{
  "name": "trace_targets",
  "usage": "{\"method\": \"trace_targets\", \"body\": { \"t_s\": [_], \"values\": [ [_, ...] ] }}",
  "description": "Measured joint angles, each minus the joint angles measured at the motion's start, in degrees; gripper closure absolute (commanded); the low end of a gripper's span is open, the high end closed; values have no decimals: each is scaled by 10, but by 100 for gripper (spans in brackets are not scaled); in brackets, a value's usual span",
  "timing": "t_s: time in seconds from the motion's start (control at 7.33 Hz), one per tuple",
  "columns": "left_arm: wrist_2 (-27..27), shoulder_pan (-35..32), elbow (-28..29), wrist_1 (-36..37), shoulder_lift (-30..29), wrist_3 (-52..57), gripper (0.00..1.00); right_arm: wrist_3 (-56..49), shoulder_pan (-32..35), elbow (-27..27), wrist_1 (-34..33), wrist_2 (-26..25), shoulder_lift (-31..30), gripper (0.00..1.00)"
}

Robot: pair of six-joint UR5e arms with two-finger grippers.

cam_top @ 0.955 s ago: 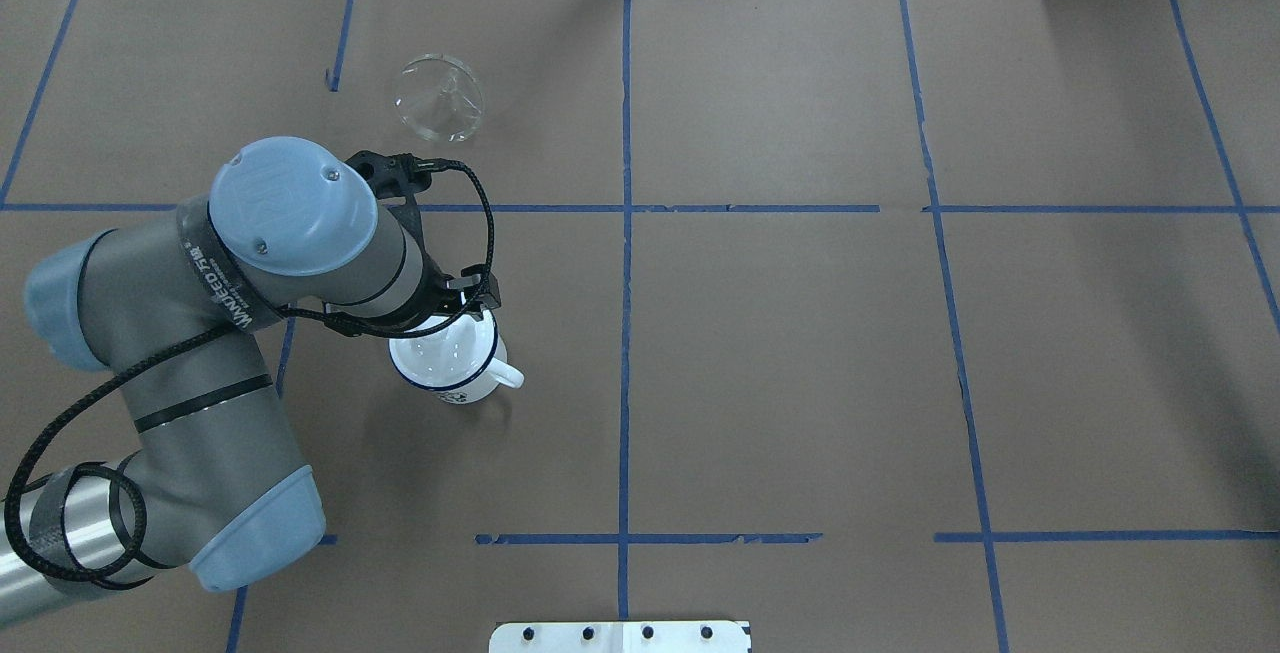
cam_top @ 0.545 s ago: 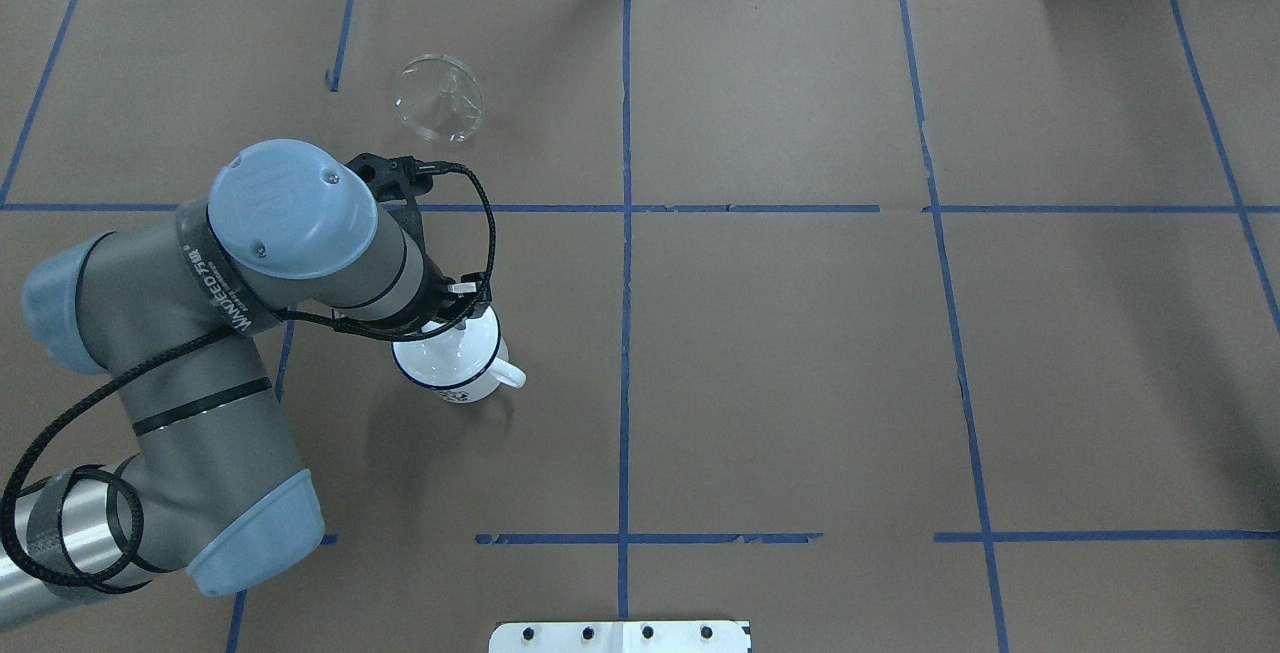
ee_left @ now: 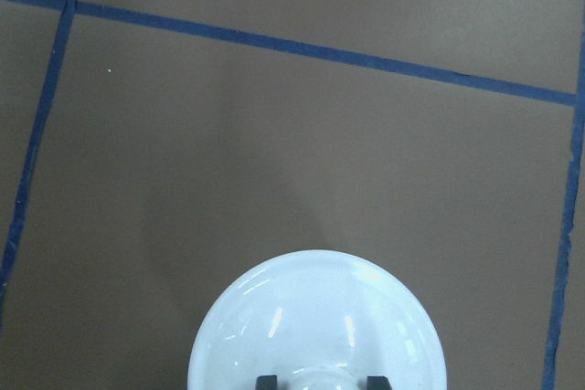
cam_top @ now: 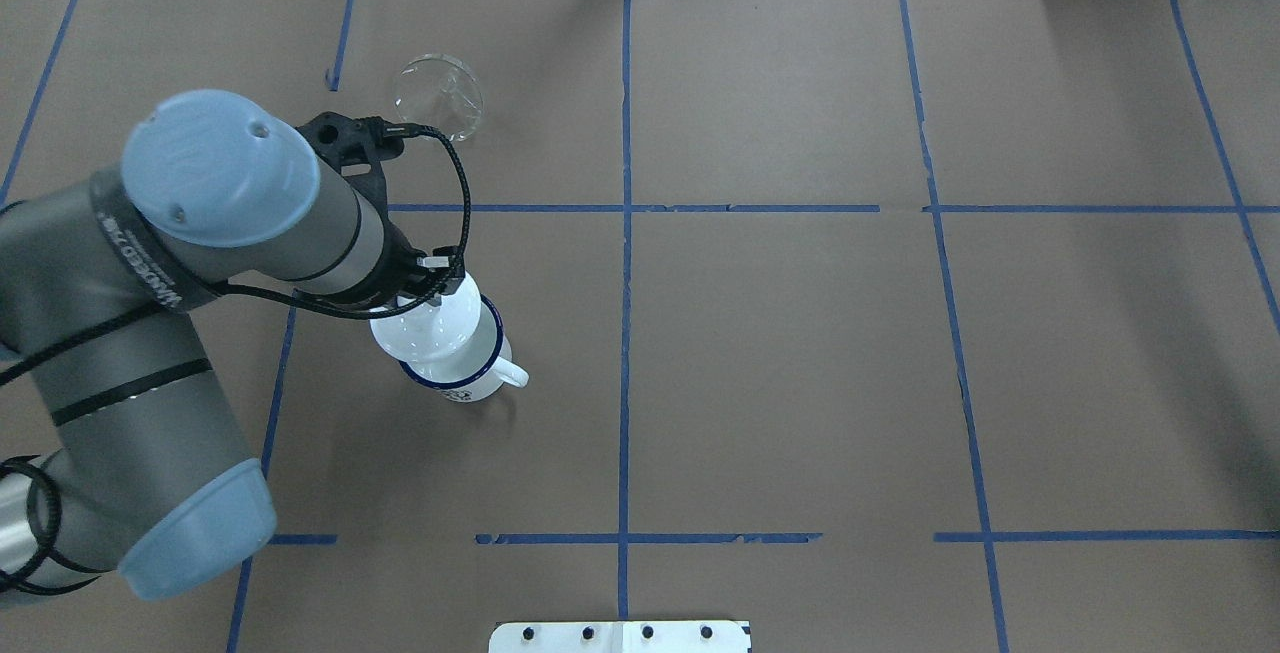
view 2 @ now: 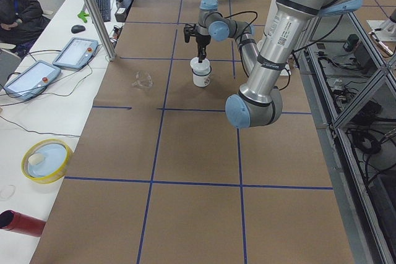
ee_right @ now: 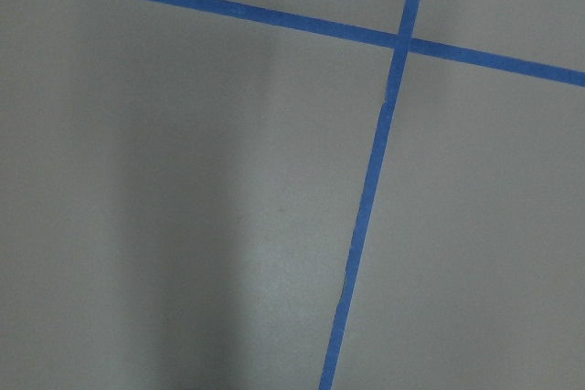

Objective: Place funnel on cup
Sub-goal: 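Lift the white lid off the mug and set it down beside the mug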

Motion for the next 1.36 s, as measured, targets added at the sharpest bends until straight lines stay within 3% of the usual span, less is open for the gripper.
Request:
{"method": "trace_targets", "body": {
  "t_s": [0.14, 0.41, 0.68, 1.09, 1.36],
  "values": [
    [-14, -34, -39, 27, 8, 55, 100, 0, 0, 0, 0, 0, 0, 0],
    [-53, -81, -98, 25, 83, 160, 100, 0, 0, 0, 0, 0, 0, 0],
    [-61, -78, -106, -67, 182, 160, 100, 0, 0, 0, 0, 0, 0, 0],
    [-15, -2, -13, -257, 245, 57, 100, 0, 0, 0, 0, 0, 1, 0],
    [9, 30, 39, -312, 249, 29, 100, 0, 0, 0, 0, 0, 0, 0]
  ]
}}
